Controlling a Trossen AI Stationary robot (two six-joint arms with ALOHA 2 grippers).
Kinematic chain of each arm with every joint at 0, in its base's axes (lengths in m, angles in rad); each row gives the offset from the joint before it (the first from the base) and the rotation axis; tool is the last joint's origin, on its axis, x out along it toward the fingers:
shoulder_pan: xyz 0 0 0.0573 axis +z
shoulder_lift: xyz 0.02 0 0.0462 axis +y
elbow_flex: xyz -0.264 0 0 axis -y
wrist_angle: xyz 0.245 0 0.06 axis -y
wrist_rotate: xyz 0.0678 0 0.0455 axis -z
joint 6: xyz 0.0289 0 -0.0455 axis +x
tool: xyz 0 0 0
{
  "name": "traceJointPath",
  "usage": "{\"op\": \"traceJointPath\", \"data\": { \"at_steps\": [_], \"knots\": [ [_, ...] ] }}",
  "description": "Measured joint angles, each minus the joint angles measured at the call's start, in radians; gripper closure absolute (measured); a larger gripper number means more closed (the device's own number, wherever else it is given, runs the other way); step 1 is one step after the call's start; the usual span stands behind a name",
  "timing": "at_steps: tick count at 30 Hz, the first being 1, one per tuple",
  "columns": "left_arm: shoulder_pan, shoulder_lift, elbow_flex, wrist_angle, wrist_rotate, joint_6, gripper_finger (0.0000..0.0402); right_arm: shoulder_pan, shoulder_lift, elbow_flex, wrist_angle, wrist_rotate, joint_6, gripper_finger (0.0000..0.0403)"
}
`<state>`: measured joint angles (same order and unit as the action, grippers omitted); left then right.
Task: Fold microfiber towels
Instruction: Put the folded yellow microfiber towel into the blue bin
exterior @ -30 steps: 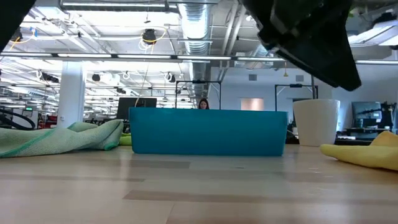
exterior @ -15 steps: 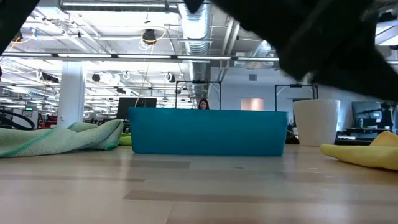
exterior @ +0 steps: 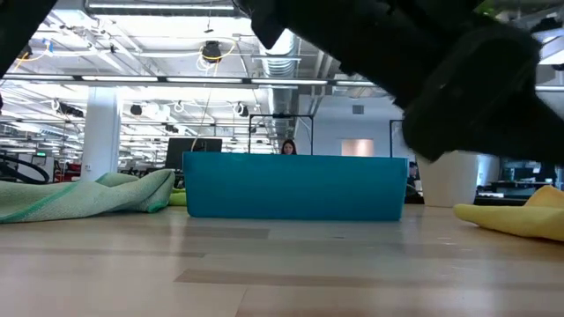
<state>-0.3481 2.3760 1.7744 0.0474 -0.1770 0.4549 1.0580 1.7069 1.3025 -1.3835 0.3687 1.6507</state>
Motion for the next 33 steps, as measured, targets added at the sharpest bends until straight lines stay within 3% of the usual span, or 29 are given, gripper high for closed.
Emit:
{"op": "traceJointPath", "data": {
  "at_steps": [11,17,33],
  "knots": [
    [0.002,-0.001,0.000,0.035,0.039,-0.012,0.0255,0.000,0.000,0.000,0.000,0.000,0.000,0.0179],
    [0.010,0.047,0.003,0.135,0.056,0.010,0.0255,0.000,0.000,0.000,0.000,-0.002,0.000,0.0179],
    [0.018,0.048,0.003,0.107,0.073,0.017,0.0255,0.000,0.000,0.000,0.004,-0.004,0.000,0.0179]
  ]
}}
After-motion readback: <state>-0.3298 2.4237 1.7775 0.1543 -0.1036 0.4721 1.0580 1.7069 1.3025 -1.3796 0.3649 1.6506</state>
